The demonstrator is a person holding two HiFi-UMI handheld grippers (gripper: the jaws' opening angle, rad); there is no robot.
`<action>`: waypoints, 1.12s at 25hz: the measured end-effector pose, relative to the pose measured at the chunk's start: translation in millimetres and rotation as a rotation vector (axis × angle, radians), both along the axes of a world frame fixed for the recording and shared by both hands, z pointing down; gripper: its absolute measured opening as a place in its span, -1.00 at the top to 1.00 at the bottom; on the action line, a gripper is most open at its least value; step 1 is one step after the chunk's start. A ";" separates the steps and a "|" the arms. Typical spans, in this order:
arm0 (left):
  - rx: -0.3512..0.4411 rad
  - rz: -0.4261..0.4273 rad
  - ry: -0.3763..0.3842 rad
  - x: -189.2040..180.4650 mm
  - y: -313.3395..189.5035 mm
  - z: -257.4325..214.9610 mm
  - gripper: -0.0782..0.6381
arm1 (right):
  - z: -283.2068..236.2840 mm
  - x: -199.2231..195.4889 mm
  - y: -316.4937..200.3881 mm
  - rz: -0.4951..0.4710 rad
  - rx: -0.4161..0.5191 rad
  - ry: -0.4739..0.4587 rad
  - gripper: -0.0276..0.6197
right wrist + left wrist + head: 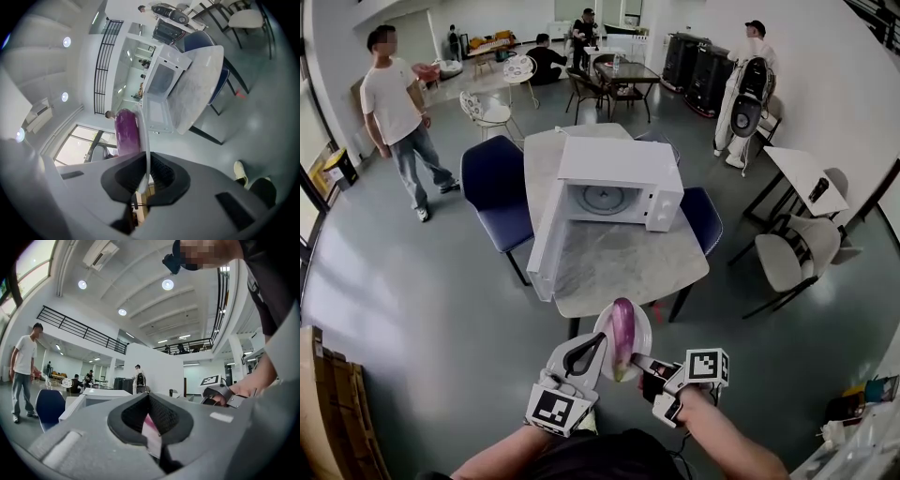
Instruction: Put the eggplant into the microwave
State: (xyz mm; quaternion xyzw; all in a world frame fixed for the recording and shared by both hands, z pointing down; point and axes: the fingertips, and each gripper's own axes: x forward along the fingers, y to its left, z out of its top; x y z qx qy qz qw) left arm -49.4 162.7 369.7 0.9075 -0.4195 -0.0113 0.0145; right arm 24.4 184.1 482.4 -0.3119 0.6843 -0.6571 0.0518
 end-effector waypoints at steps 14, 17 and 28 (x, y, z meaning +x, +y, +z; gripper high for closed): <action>0.004 0.014 0.045 -2.2 -94.8 8.8 0.76 | 8.6 -0.5 -110.7 0.026 -0.001 0.008 0.85; 0.015 0.001 0.052 4.5 -125.9 10.1 0.76 | 15.5 4.4 -144.9 0.013 -0.011 0.008 0.85; -0.015 -0.083 0.041 33.6 -247.7 14.2 0.76 | 39.9 29.1 -277.4 -0.058 -0.072 0.016 0.85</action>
